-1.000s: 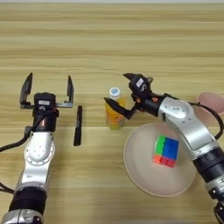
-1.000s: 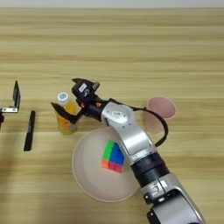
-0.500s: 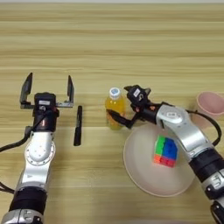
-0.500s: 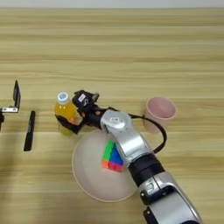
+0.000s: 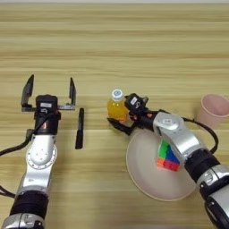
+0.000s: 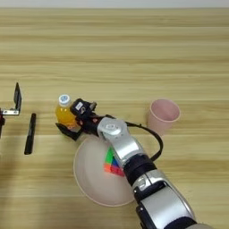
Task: Move the objects on the table
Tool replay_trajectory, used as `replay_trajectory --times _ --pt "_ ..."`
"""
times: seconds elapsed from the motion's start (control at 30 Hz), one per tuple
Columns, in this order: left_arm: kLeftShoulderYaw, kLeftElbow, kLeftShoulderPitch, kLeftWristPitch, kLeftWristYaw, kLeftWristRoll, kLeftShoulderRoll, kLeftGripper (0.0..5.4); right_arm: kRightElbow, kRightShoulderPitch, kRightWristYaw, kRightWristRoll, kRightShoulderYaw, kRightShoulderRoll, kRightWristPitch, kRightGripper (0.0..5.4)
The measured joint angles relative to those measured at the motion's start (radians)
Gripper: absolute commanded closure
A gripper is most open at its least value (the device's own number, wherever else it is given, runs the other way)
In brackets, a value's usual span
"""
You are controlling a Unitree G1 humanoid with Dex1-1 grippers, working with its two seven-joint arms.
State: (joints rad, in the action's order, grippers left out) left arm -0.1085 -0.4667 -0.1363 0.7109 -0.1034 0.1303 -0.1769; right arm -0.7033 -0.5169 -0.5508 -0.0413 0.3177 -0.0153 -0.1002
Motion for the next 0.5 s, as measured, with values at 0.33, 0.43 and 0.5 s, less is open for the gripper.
replay_trajectory --times 0.33,0.43,0.5 --pt "0.000 -0.008 0.000 0.003 -0.001 0.000 0.000 0.00 -0.085 -0.031 0.021 -0.010 -0.019 0.040 -0.049 1.89" --pt "0.000 -0.008 0.000 0.003 -0.001 0.000 0.000 0.00 -0.093 -0.032 0.021 -0.010 -0.024 0.043 -0.059 1.91" --pt "0.000 -0.008 0.000 0.003 -0.001 0.000 0.000 0.00 -0.098 -0.032 0.021 -0.010 -0.028 0.047 -0.062 1.91"
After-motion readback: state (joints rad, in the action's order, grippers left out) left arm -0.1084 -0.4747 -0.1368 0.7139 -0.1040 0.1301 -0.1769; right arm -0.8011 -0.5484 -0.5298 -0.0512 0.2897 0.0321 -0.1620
